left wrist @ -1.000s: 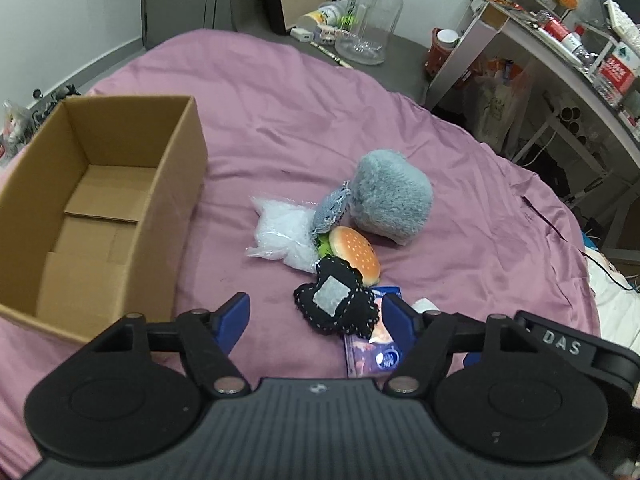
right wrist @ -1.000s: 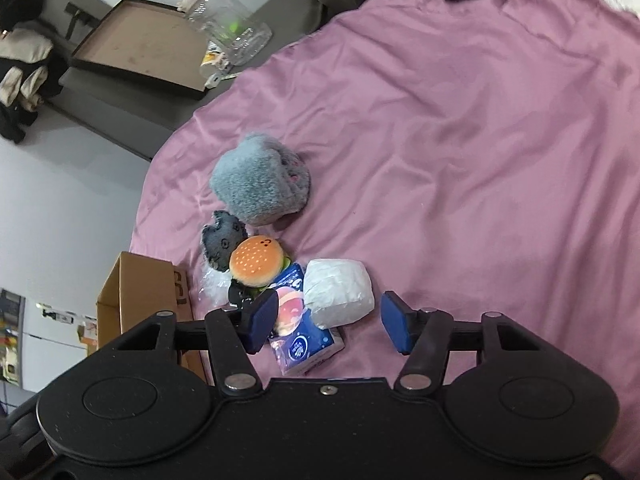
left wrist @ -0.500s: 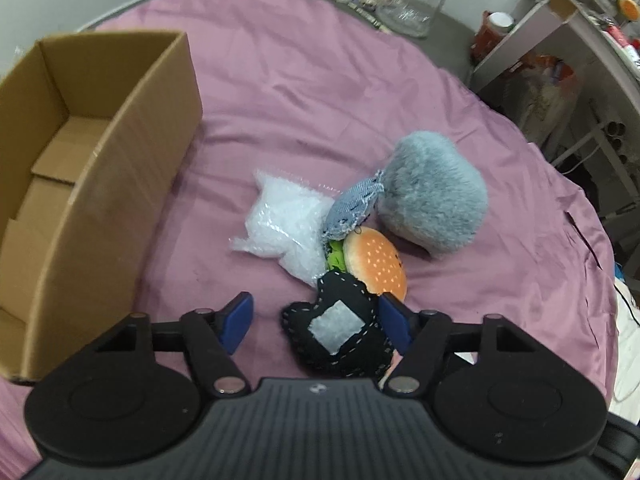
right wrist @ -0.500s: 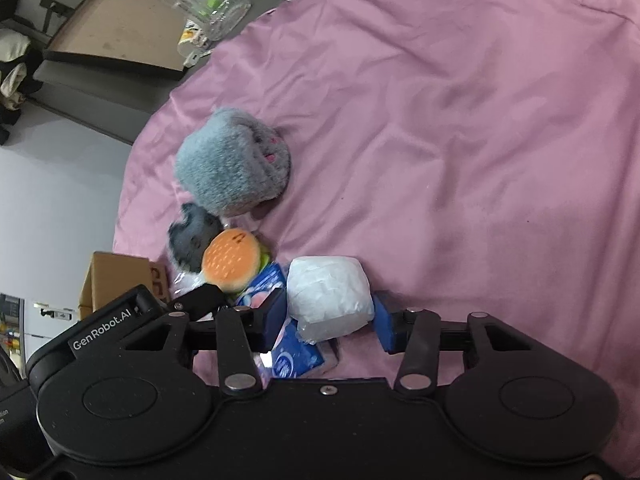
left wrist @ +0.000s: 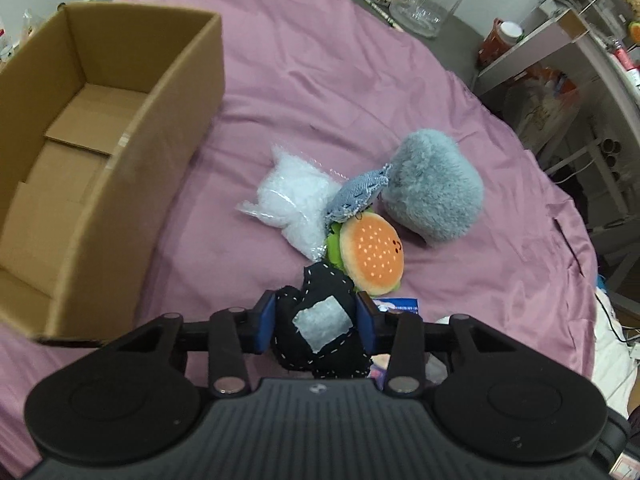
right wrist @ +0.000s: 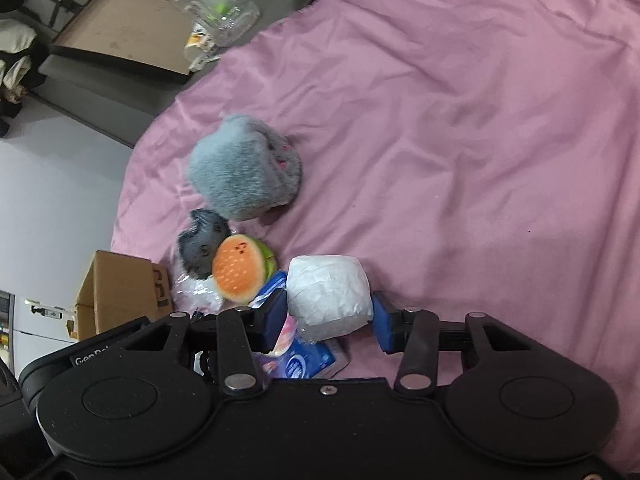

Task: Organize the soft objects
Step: 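Carry black plush in left tool while right tool carries white bundle to box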

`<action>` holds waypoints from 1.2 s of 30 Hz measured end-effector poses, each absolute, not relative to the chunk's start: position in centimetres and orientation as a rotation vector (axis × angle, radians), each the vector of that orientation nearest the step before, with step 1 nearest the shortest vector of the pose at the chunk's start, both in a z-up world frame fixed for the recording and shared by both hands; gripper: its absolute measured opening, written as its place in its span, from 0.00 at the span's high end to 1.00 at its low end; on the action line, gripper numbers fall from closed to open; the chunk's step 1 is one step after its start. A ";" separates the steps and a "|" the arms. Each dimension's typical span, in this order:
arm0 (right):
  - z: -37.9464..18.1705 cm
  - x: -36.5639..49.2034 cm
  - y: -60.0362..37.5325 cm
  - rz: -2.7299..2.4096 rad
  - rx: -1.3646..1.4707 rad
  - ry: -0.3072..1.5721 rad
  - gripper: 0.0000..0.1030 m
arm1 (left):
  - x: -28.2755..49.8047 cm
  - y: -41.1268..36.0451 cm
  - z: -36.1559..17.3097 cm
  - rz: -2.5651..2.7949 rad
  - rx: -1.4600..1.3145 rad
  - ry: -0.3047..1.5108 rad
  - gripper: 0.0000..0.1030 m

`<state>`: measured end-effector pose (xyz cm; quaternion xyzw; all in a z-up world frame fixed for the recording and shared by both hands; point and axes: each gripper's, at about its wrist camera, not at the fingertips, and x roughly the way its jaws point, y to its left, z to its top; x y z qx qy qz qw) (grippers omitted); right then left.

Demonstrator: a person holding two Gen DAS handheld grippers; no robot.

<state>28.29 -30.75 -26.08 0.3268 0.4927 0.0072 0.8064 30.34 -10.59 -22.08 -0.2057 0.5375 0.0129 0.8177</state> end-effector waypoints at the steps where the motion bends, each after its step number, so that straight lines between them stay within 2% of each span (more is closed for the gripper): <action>1: -25.7 28.0 -30.7 0.017 0.695 1.045 0.57 | 30.0 -10.3 -21.7 0.022 -0.440 1.136 0.60; 25: -15.7 21.2 -26.5 0.087 0.520 0.767 0.57 | 23.6 -5.3 -13.1 -0.100 -0.402 0.955 0.60; 36: -13.1 19.8 -24.2 0.121 0.471 0.738 0.57 | 21.6 -1.4 -11.0 -0.091 -0.387 0.887 0.60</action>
